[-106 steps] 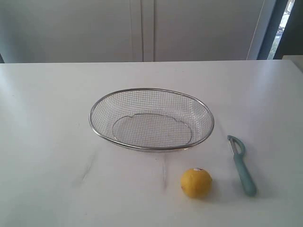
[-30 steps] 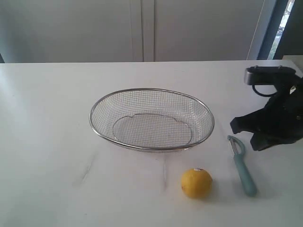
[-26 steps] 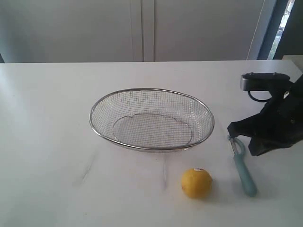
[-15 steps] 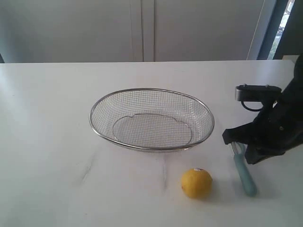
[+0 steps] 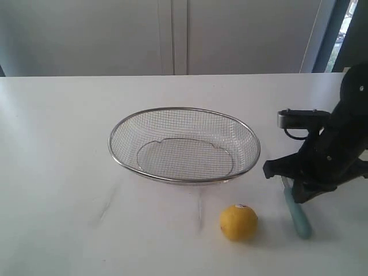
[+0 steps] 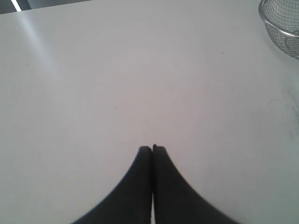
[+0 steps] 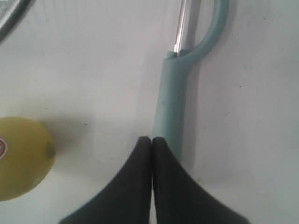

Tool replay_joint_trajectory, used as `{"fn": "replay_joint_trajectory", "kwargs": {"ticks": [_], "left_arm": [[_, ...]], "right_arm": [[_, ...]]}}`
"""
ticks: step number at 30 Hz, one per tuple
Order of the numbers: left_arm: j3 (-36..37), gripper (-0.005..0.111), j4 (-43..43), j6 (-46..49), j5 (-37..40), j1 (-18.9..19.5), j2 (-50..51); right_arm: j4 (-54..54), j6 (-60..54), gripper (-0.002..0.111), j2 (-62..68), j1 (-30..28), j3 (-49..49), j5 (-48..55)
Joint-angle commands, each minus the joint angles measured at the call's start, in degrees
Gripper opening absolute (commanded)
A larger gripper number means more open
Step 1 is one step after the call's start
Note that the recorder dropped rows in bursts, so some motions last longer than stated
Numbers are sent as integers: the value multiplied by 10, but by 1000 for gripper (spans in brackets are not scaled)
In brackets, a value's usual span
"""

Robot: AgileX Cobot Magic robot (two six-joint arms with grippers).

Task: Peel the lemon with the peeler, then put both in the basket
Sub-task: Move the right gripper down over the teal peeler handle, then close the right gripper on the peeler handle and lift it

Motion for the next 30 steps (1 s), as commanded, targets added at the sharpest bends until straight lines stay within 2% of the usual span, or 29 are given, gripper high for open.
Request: {"fn": "replay_joint_trajectory", "kwargs": {"ticks": [1, 4, 6, 9, 14, 30], "left_arm": [[2, 0, -2, 0, -2, 1, -3], [2, 0, -2, 0, -2, 1, -3], [2, 0, -2, 0, -2, 1, -3], [2, 0, -2, 0, -2, 1, -3], [2, 0, -2, 0, -2, 1, -3], [2, 0, -2, 0, -2, 1, -3]], "right_arm": [[-35, 14, 0, 15, 1, -1, -11], [-40, 29, 0, 16, 1, -1, -28], [-42, 29, 5, 16, 1, -1, -32], [-42, 29, 23, 16, 1, -1, -36], [-42, 29, 40, 16, 1, -1, -37], [-39, 44, 42, 67, 1, 2, -55]]}}
